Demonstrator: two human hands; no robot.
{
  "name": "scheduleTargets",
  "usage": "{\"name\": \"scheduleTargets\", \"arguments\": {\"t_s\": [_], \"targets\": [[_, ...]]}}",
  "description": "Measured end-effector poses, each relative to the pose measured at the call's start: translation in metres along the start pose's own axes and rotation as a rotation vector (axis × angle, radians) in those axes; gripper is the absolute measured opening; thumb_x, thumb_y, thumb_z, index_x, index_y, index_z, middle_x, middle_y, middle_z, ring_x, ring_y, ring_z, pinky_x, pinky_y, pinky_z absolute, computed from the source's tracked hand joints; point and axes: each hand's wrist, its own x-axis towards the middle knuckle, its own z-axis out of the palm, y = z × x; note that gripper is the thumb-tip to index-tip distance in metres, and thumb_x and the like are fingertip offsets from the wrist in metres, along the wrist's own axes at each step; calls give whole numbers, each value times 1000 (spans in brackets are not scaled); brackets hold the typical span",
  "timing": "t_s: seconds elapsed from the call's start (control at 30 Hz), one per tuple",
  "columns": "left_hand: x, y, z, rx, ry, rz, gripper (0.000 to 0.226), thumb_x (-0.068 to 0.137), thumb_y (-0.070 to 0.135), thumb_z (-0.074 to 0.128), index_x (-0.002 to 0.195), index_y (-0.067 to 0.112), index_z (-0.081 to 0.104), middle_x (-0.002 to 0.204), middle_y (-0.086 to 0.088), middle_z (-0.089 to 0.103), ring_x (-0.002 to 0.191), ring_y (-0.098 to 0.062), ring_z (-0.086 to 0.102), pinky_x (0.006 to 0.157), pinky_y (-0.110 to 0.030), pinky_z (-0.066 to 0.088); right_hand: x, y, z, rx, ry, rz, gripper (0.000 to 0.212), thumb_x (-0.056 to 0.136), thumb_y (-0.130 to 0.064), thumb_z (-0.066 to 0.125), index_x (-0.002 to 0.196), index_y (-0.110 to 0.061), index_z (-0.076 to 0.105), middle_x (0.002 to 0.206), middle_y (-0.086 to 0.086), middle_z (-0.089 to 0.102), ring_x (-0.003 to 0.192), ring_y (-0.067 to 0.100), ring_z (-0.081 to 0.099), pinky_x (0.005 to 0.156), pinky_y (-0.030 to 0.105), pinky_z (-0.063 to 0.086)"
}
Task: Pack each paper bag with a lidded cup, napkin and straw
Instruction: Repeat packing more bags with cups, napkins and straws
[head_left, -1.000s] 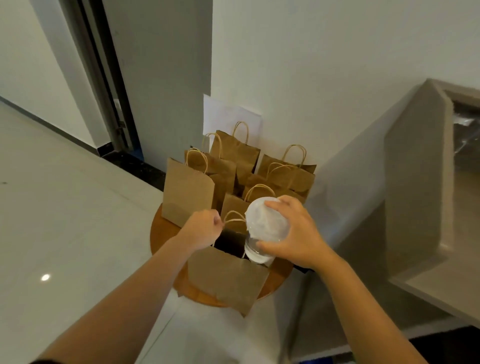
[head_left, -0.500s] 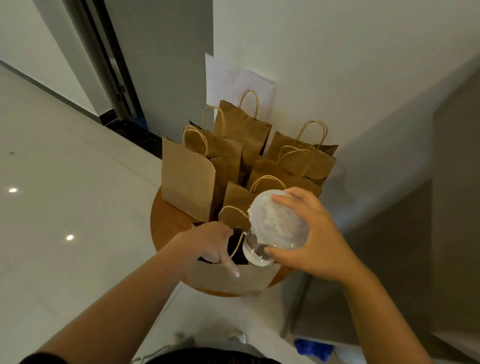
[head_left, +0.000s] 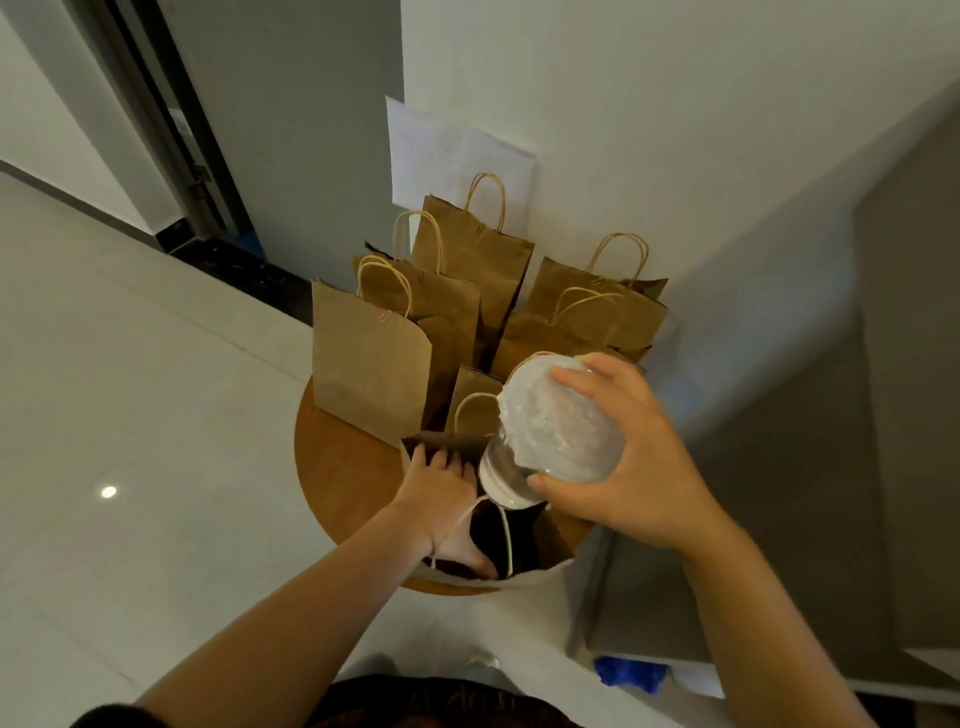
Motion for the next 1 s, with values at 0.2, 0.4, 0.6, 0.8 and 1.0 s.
{"name": "scheduleTargets", "arguments": {"t_s": [0.2,0.4,0.6,0.8,1.0], "targets": [[-5,1,14,-32,12,-49,132,56,89,52,151,20,-8,159,-10,-6,144,-37,-9,113,-55,-9,-12,18,44,-94,-162,97,83,58,-66,66,126,-54,21,140,-25,15,127,-1,20,103,23,37],[-9,0,13,-40,-22,-32,137,55,86,57,150,17,-14,157,-15,-13,142,-38,-19,112,-55,-13,-15,35,70,-143,-184,174,85,64,-60,72,132,-50,22,140,-17,22,126,6,29,94,17,38],[-12,-7,13,49,-66,-15,137,57,88,52,149,10,-13,156,-20,-13,141,-40,-19,113,-56,-12,-9,41,104,-464,-445,274,86,71,-55,66,139,-31,18,140,3,20,127,24,28,93,32,42],[-14,-14,16,75,-113,-52,143,56,89,51,146,-1,-12,156,-22,-13,142,-38,-19,115,-52,-11,4,56,124,-621,-640,421,99,74,-49,69,146,-27,5,140,13,18,125,36,30,94,40,43],[-9,-7,16,112,-164,-54,140,57,89,50,146,4,-16,155,-21,-17,139,-39,-25,113,-57,-13,22,79,167,-601,-777,523,104,82,-38,67,148,-32,-13,146,17,2,127,43,27,99,45,43]]}}
